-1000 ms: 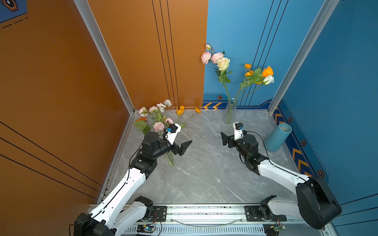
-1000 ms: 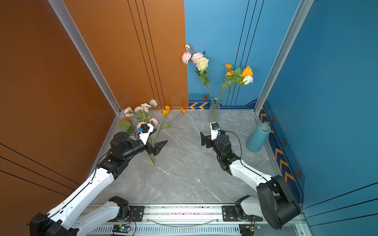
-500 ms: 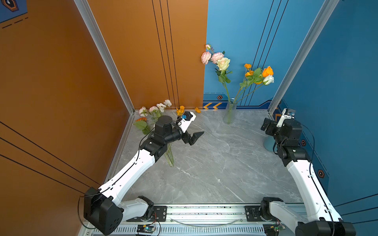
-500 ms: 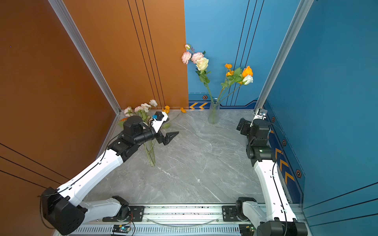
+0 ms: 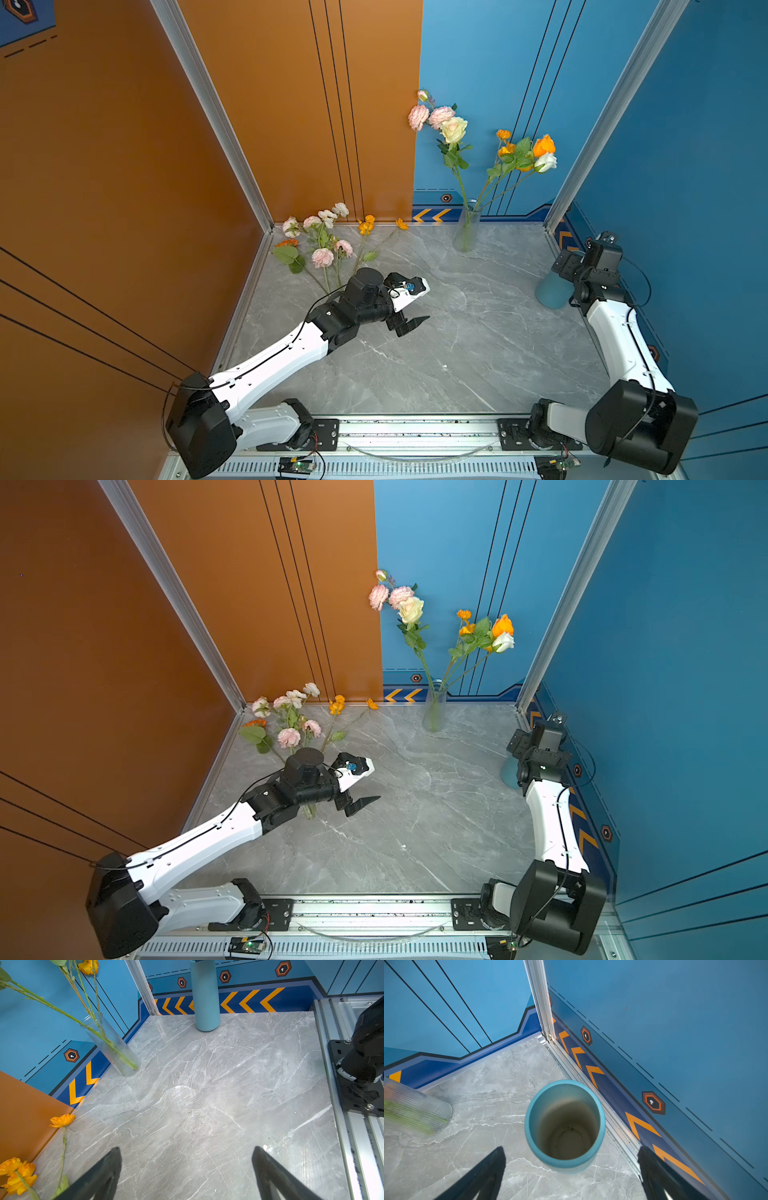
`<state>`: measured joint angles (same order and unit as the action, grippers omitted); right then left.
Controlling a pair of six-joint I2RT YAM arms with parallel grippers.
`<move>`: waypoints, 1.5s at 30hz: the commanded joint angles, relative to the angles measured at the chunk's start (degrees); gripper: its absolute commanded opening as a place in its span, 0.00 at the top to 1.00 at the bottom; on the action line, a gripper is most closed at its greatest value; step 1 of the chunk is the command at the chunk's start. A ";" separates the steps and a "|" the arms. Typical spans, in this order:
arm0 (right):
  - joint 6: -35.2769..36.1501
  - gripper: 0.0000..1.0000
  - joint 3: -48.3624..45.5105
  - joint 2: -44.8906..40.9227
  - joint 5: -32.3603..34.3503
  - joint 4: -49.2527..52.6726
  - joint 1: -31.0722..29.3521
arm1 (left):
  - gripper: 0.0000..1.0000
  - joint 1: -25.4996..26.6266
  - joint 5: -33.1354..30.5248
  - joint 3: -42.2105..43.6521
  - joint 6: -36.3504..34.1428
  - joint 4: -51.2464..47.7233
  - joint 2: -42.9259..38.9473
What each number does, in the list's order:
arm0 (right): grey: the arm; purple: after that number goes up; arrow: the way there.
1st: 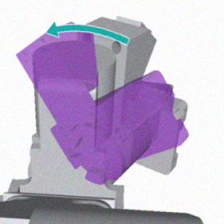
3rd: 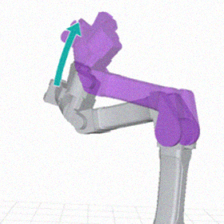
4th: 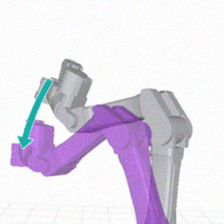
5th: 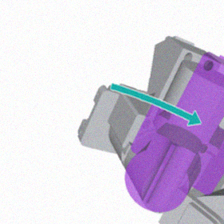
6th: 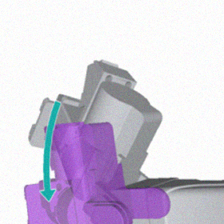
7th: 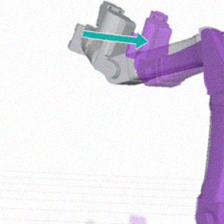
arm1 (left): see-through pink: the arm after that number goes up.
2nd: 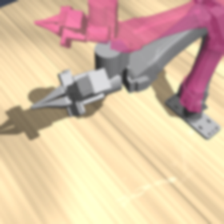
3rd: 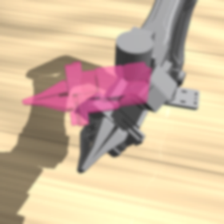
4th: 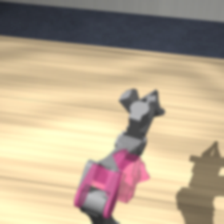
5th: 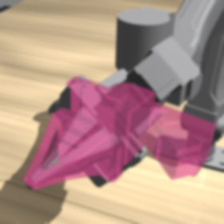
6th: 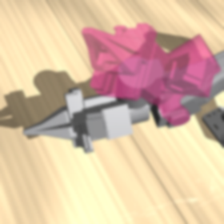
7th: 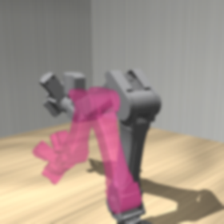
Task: Arrange the flowers into the vase
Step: 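Move the right gripper to the teal cylinder and close around it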
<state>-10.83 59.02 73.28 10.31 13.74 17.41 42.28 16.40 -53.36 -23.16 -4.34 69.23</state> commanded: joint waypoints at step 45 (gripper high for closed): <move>5.15 0.34 -3.49 6.98 -5.02 -20.88 -4.83 | 0.02 -1.19 0.09 -1.28 -0.40 0.03 0.89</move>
<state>-7.27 57.32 84.05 10.15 -0.71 15.49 41.85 16.45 -53.36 -23.14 -4.14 71.96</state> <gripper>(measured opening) 0.791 0.979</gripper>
